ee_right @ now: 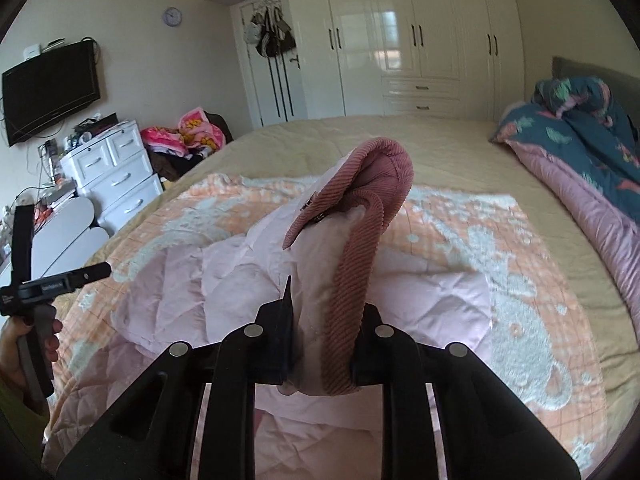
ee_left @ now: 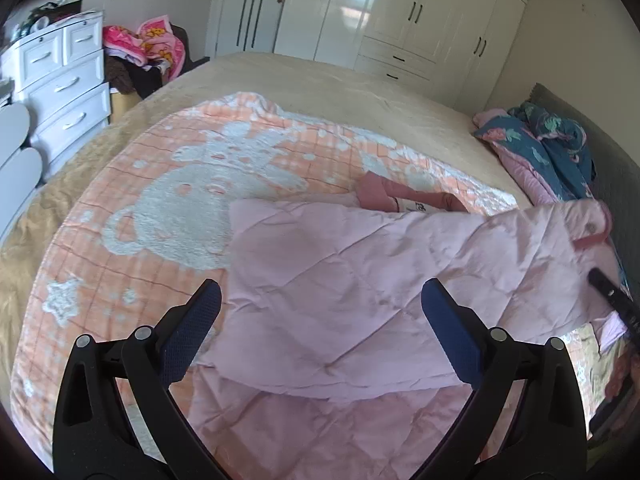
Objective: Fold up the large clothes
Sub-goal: 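Lower the held cuff with the right tool onto the jacket front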
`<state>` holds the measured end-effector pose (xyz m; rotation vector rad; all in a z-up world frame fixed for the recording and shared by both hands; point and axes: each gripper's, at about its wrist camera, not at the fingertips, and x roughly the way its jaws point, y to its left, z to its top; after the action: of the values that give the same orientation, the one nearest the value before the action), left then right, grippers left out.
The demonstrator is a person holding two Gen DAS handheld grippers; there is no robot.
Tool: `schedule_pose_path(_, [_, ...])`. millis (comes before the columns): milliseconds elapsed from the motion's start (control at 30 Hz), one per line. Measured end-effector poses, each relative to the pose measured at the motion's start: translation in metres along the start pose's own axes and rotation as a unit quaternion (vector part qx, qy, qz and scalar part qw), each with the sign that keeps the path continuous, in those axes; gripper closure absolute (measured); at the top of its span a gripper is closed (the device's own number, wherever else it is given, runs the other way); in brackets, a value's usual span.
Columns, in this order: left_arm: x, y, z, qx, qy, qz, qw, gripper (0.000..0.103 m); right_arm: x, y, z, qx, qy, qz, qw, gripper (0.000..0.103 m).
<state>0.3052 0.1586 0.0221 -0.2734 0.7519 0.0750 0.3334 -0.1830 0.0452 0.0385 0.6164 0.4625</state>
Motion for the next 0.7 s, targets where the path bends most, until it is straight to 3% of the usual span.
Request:
schedule_pose_path(400, [0.041, -0.032, -0.015, 0.032, 0.052, -0.017, 0.9980, 0.009, 0.035, -0.016, -0.038, 0.029, 0.061, -0.025, 0.997, 0.079])
schedule_pose_path(533, [0.057, -0.038, -0.022, 0.035, 0.076, -0.029, 0.9961, 0.009, 0.038, -0.019, -0.041, 0.036, 0.069, -0.036, 0.996, 0.070])
schedule_pose_path(700, [0.072, -0.043, -0.031, 0.045, 0.087, -0.014, 0.9951, 0.009, 0.035, -0.022, -0.043, 0.043, 0.072, -0.052, 0.995, 0.044])
